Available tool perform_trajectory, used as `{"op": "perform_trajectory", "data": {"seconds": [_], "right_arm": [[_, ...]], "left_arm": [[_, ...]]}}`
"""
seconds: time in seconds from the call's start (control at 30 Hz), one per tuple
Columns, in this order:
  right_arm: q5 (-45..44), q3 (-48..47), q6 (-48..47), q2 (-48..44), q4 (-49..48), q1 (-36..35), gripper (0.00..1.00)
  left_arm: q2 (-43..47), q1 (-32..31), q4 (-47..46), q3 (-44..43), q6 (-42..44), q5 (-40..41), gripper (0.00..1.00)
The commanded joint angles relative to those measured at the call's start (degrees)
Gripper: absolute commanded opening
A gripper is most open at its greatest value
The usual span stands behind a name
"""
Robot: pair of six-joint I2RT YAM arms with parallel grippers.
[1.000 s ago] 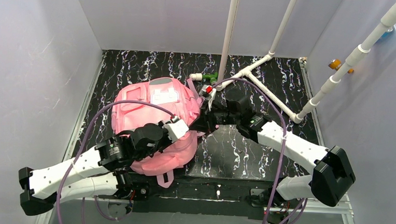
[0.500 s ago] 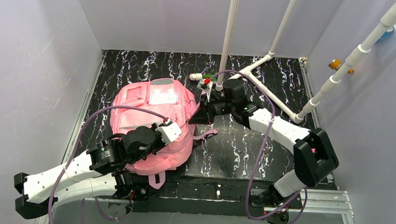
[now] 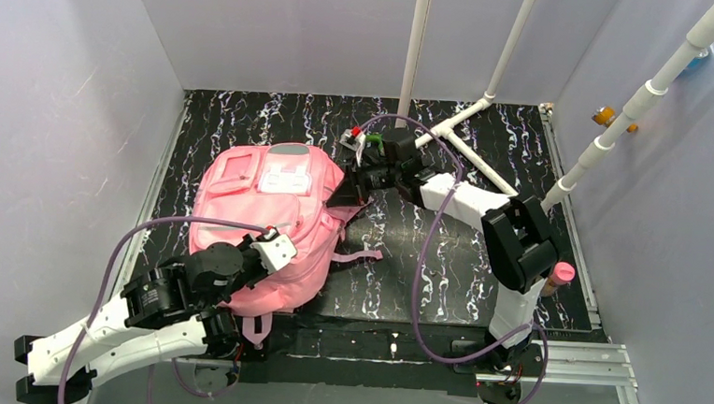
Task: Pack the student bag
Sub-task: Zip the student bag at the center of the board.
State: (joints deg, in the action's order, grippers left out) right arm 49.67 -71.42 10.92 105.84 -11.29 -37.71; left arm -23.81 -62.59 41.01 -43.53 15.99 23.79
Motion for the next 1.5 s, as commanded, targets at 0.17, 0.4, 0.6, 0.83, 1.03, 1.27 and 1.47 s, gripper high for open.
{"op": "perform_trajectory", "data": {"seconds": [0.17,0.4,0.6,0.83,1.03,1.27,1.47], "right_arm": [[-16.8,-6.8,-4.5,5.2,4.6,6.4,0.05],[-20.5,-6.1,-5.1,-1.6,14.8,6.2,0.51],[-23.6,-3.3,-6.6,-10.1,24.3,6.2,0.70],[-30.8,4.5,-0.5,-23.3,28.6,6.7,0.98],[-24.8,10.3,7.7,-29.7,20.4,10.2,0.98],[-10.7,6.4,-4.4,-23.0,10.1,10.2,0.95],[-4.0,-1.9,-17.7,-10.9,14.4,6.2,0.88]], "left_arm": [[0.6,1.4,5.4,-1.9,-0.3,10.1,0.00],[-9.8,1.4,-3.5,-2.2,-1.7,5.9,0.00],[-22.3,1.7,-17.0,-0.5,-1.1,6.7,0.00],[-40.1,6.1,-16.9,-9.4,-8.3,-3.2,0.00],[-44.9,6.4,-17.1,-13.7,-10.2,-12.8,0.00],[-37.6,6.6,-14.8,-8.4,-9.7,-11.2,0.00],[-29.0,8.3,-16.8,-0.5,-12.2,-12.3,0.09]]}}
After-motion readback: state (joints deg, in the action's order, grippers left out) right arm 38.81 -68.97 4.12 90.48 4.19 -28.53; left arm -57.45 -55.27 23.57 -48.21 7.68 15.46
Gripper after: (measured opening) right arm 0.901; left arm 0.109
